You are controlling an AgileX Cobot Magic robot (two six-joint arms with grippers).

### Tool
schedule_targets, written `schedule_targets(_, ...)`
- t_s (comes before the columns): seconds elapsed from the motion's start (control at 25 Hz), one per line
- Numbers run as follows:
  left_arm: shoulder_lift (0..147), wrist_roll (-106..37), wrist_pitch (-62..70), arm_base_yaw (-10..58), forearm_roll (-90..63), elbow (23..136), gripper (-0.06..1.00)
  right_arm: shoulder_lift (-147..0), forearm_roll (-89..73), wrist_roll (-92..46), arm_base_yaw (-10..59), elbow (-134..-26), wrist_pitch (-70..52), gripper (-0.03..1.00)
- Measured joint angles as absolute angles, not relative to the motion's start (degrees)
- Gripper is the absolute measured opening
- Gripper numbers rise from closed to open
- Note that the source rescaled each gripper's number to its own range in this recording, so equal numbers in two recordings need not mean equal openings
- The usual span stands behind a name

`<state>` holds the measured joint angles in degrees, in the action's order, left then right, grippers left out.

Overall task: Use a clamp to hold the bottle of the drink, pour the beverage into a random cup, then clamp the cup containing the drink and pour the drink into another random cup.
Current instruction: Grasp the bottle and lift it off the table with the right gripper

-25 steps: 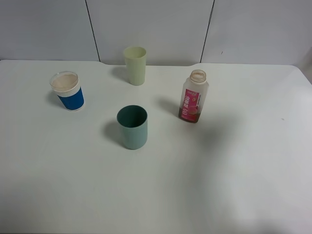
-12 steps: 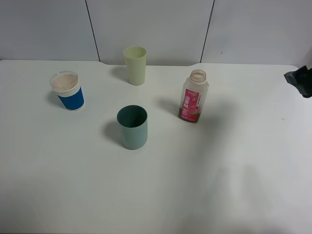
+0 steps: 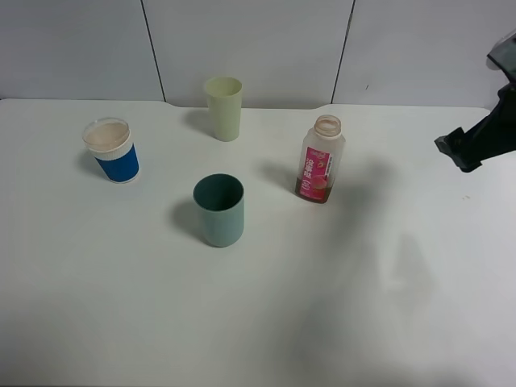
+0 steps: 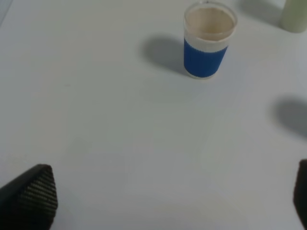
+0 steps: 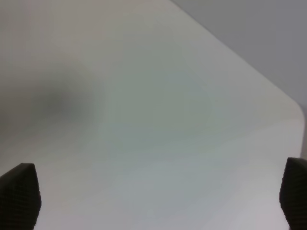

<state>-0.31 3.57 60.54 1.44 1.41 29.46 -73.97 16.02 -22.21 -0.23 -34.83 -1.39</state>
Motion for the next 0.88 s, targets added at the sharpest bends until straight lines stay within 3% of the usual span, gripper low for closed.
schedule_targets(0.88,-0.3,3.6,60.5,1.4,1.4,29.5,1.0,-86.6,16.1,-21.6,0.9,-34.8,11.5,1.0)
